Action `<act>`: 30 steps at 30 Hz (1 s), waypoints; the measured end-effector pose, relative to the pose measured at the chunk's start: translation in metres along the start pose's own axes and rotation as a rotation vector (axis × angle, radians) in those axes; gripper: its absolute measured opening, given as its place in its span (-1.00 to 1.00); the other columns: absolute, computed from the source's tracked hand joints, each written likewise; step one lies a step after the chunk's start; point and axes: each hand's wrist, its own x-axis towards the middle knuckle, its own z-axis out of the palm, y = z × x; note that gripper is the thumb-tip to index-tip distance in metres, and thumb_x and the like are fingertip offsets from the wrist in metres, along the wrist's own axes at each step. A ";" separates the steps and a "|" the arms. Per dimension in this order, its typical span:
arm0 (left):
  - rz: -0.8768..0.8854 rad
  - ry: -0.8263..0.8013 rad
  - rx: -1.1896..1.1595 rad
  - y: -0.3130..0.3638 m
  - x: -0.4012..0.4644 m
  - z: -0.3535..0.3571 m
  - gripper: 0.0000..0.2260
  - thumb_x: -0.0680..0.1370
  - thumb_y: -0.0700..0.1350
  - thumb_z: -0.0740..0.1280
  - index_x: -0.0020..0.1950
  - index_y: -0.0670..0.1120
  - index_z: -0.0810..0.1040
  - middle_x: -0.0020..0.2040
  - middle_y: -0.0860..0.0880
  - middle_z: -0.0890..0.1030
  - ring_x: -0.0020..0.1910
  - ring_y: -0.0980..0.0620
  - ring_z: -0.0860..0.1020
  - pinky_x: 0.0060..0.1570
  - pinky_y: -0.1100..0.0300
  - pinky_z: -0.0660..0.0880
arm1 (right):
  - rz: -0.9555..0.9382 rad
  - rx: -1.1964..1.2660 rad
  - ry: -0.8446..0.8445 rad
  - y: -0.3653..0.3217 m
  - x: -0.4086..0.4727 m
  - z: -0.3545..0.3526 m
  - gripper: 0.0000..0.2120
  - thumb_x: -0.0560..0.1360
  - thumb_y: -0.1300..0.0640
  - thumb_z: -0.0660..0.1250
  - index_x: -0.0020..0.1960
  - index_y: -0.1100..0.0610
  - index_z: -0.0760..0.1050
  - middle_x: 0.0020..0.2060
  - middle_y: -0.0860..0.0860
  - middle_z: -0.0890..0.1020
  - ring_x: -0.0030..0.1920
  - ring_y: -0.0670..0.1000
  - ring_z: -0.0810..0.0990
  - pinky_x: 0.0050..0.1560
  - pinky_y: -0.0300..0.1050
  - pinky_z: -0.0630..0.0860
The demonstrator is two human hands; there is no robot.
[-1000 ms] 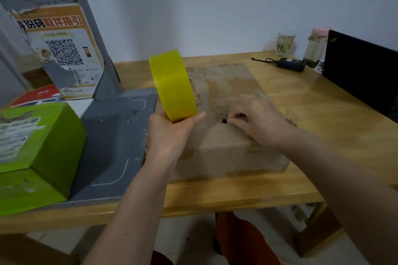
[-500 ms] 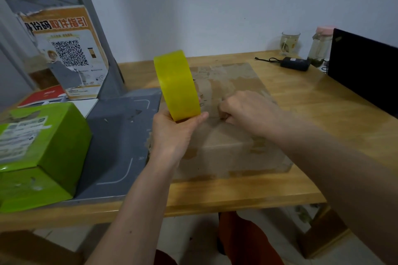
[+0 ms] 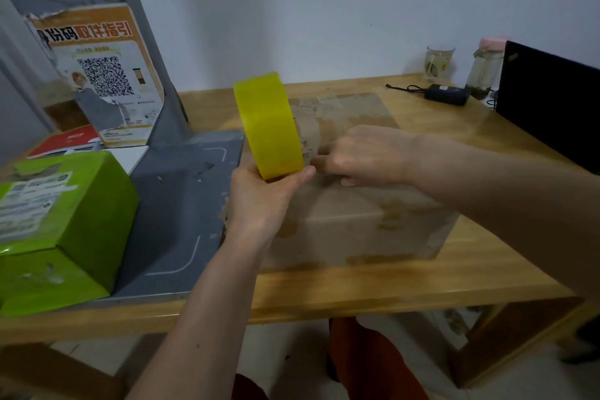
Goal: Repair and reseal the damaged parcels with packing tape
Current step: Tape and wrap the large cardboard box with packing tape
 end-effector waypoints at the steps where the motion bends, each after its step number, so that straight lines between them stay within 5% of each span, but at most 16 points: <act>1: -0.003 0.002 0.002 0.000 0.000 0.000 -0.82 0.38 -0.18 0.56 -0.18 0.06 0.63 -0.32 0.27 0.65 -0.26 0.34 0.60 -0.28 0.45 0.49 | -0.020 -0.016 0.029 0.001 -0.002 0.003 -0.70 0.54 0.10 0.29 0.24 0.14 0.40 0.03 0.06 0.56 0.00 0.10 0.58 -0.19 -0.17 0.25; 5: -0.015 0.000 0.021 -0.001 0.000 -0.001 -0.82 0.39 -0.16 0.56 -0.21 0.08 0.62 -0.35 0.29 0.63 -0.29 0.35 0.59 -0.30 0.44 0.50 | -0.069 0.010 0.179 0.006 -0.013 0.020 -0.89 0.49 0.14 0.36 -0.12 0.20 0.56 -0.24 0.10 0.56 -0.34 0.11 0.56 -0.39 -0.15 0.29; 8: -0.027 0.004 0.040 -0.001 0.000 0.000 -0.82 0.38 -0.15 0.57 -0.21 0.09 0.62 -0.34 0.29 0.63 -0.28 0.34 0.59 -0.24 0.37 0.53 | -0.032 0.007 0.152 0.004 -0.014 0.023 -0.81 0.56 0.15 0.21 -0.06 0.20 0.58 -0.17 0.10 0.55 -0.22 0.11 0.55 -0.30 -0.06 0.43; 10: -0.026 0.010 0.037 -0.001 0.000 0.000 -0.80 0.38 -0.15 0.57 -0.16 0.12 0.64 -0.29 0.32 0.64 -0.23 0.35 0.61 -0.23 0.40 0.53 | -0.044 -0.008 0.183 0.001 -0.015 0.022 -0.90 0.49 0.22 0.29 -0.12 0.20 0.58 -0.20 0.09 0.56 -0.23 0.11 0.56 -0.33 -0.06 0.44; 17: -0.046 0.028 0.085 -0.002 0.000 0.000 -0.84 0.37 -0.11 0.58 -0.23 0.09 0.63 -0.32 0.25 0.65 -0.27 0.29 0.60 -0.10 0.14 0.57 | 0.111 0.169 0.280 -0.013 -0.020 0.018 -0.84 0.32 0.35 0.48 -0.34 0.21 0.52 -0.40 0.08 0.51 -0.44 0.01 0.41 -0.45 -0.21 0.20; 24: -0.052 -0.006 0.050 0.001 -0.002 0.001 -0.83 0.39 -0.14 0.56 -0.20 0.09 0.62 -0.33 0.31 0.63 -0.26 0.36 0.59 -0.23 0.40 0.49 | 0.749 0.528 0.273 -0.034 -0.038 0.027 -0.73 0.62 0.16 0.11 0.02 0.13 0.60 -0.16 0.06 0.66 -0.19 0.07 0.61 -0.13 0.04 0.58; 27: -0.048 -0.012 0.052 0.001 -0.001 0.003 -0.82 0.39 -0.16 0.56 -0.21 0.08 0.62 -0.35 0.30 0.63 -0.27 0.36 0.59 -0.24 0.44 0.51 | 0.739 0.579 0.225 -0.066 -0.040 0.029 -0.72 0.62 0.25 0.06 0.19 0.16 0.50 0.07 0.09 0.60 0.09 0.11 0.56 0.11 0.01 0.50; 30: -0.064 0.000 0.086 0.000 -0.002 0.003 -0.85 0.36 -0.10 0.58 -0.23 0.08 0.64 -0.32 0.25 0.65 -0.25 0.30 0.61 -0.10 0.23 0.58 | 0.702 0.619 0.163 -0.076 -0.040 0.018 -0.63 0.64 0.24 0.01 0.44 0.20 0.25 0.34 0.14 0.43 0.40 0.14 0.33 0.36 -0.07 0.25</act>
